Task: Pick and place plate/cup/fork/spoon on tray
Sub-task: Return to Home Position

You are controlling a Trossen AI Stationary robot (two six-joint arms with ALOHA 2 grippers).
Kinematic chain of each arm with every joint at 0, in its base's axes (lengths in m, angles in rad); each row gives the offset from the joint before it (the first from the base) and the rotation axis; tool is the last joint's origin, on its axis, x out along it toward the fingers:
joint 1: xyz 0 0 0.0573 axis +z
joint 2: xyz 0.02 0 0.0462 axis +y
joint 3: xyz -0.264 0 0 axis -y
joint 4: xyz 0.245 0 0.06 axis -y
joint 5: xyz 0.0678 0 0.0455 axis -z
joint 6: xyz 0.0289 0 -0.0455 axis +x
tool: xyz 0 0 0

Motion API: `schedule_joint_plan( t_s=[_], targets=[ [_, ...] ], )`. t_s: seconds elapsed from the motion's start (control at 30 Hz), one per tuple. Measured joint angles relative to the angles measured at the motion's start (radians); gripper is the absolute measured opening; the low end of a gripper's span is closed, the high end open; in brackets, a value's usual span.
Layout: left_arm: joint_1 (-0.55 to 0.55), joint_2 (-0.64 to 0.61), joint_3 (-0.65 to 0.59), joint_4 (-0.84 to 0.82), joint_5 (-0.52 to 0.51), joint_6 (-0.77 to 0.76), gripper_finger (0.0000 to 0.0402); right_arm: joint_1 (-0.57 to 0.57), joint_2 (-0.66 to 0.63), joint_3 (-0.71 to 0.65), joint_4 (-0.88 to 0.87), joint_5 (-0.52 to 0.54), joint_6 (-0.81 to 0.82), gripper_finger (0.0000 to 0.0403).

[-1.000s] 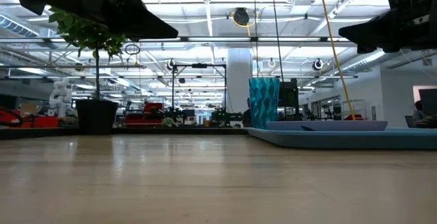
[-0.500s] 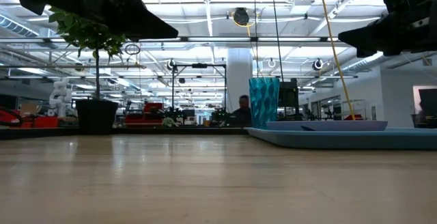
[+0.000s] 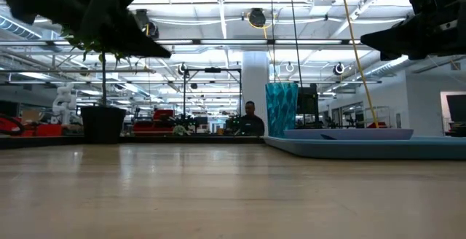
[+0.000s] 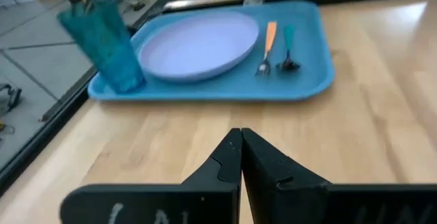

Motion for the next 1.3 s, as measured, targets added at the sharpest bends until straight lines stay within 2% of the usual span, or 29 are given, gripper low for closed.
schedule_joint_plan(
  t_s=[0.13,0.43,0.53,0.67,0.83,1.3],
  targets=[
    [0.011,-0.052,-0.087,0.064,0.001,-0.013,0.0004,0.0,0.0,0.0,0.0,0.001,0.0,0.0],
    [0.011,-0.147,-0.258,0.066,0.034,-0.057,0.0012,0.0,0.0,0.0,0.002,0.002,0.0,0.0],
    [0.011,-0.192,-0.319,0.107,0.083,-0.053,0.0004,0.0,0.0,0.0,0.002,0.002,0.0,0.0],
    [0.011,-0.249,-0.382,0.162,0.152,-0.016,0.0012,0.0,0.0,0.0,0.002,0.002,0.001,0.0],
    [0.011,-0.328,-0.421,0.161,0.161,0.008,0.0011,0.0,0.0,0.0,0.002,0.002,0.001,0.0],
    [0.011,-0.644,-0.421,0.041,0.138,0.119,0.0005,0.0,0.0,0.0,0.002,0.002,0.001,0.0]
  ],
)
